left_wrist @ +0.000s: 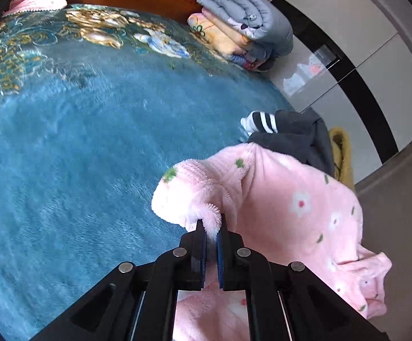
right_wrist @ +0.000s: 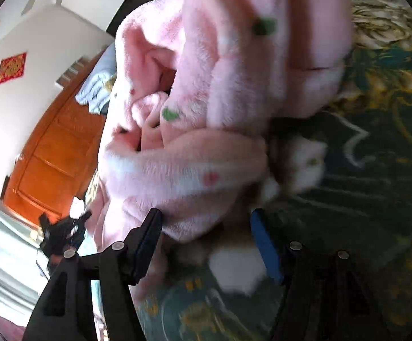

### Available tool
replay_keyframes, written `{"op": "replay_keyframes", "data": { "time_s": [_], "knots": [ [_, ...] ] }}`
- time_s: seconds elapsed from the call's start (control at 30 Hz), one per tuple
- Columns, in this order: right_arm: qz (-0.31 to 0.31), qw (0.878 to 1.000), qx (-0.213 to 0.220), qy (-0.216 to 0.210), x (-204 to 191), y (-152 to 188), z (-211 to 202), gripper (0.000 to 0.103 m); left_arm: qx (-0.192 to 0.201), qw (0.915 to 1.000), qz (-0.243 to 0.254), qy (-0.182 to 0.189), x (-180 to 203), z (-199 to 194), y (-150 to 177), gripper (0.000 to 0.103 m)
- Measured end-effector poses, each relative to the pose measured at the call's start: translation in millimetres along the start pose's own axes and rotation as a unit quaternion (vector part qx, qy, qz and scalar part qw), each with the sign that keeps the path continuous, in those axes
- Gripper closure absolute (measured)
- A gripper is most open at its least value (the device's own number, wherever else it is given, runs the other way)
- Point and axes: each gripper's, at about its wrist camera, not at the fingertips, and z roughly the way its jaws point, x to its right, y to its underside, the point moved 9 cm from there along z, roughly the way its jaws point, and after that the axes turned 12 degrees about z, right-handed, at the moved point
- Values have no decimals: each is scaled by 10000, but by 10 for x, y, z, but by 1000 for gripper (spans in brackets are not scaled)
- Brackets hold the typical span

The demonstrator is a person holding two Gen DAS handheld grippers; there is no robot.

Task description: Fold clothes

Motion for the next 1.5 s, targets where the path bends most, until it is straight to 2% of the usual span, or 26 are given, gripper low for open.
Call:
{"op": "replay_keyframes", "data": {
  "time_s": [0.03,0.07,0.1,0.13,0.2,0.3,0.33,0.47,0.53,0.57,0.63,0.77,0.83,0.97,1.0,1.07,1.1,1.17,1.2,1.27,1.33,1.37,1.43,1.5],
  "knots": [
    [94,9999,63,-64,-18,-24,32,46,25,10000,-9,-13,-24,-42,-5,97],
    [295,9994,64,-176,-21,-48,53,74,52,10000,-21,-9,-47,-87,-7,97],
    [507,9982,65,-318,-22,-77,57,87,75,10000,-33,10,-65,-128,-9,97],
    [644,9969,143,-431,-43,-107,7,93,91,9999,-45,41,-79,-144,-26,97],
    [583,9938,544,-775,-213,-202,-284,95,125,9997,-24,193,-53,-160,-64,97],
    [-165,9839,1203,-1308,-739,-323,-989,96,163,9986,142,473,96,-224,-62,97],
    [-600,9782,1480,-1330,-994,-359,-1297,96,167,9980,180,578,160,-226,-57,97],
    [-1653,9541,2172,-1231,-1752,-412,-2046,96,95,9952,217,947,392,-194,10,97],
    [-1973,9472,2306,-1032,-2008,-426,-2123,96,55,9955,148,934,395,-174,37,97],
    [-1983,9505,2174,-1001,-2032,-426,-2013,96,56,9959,91,898,363,-179,39,97],
    [-1843,9651,1632,-893,-1940,-358,-1583,96,90,9969,-2,783,257,-228,33,97],
    [-1276,9899,416,-445,-1435,-56,-504,95,138,9986,-133,495,-28,-370,20,97],
    [-1128,9931,-9,-327,-1282,108,-71,95,118,9990,-185,380,-132,-397,26,97],
    [-1346,9897,-429,-219,-1294,324,215,91,28,9994,-218,259,-193,-345,67,97],
    [-1455,9883,-368,-263,-1341,324,114,89,9,9995,-203,242,-171,-310,76,97],
    [-1643,9853,-231,-403,-1425,319,-114,76,-29,9996,-179,232,-110,-227,90,97],
    [-1655,9842,-121,-623,-1439,299,-297,70,-46,9995,-168,245,-79,-189,95,97],
    [-1642,9817,208,-947,-1373,236,-687,46,-77,9995,-147,273,-33,-134,101,97],
    [-1588,9816,405,-982,-1274,196,-868,44,-93,9995,-130,284,-16,-109,107,97],
    [-1302,9863,814,-610,-878,105,-1138,43,-127,9995,-104,284,-4,-67,119,97],
    [-543,9924,1102,62,-253,-20,-1290,43,-173,9994,-132,273,-9,-25,134,97],
    [-127,9932,1101,342,43,-54,-1298,42,-200,9993,-165,286,-7,-6,140,97],
    [502,9919,996,602,472,-41,-1208,43,-252,9986,-265,375,11,16,149,97],
    [937,9913,849,359,608,-1,-1039,45,-253,9981,-325,451,29,-8,138,97]
  ]
}}
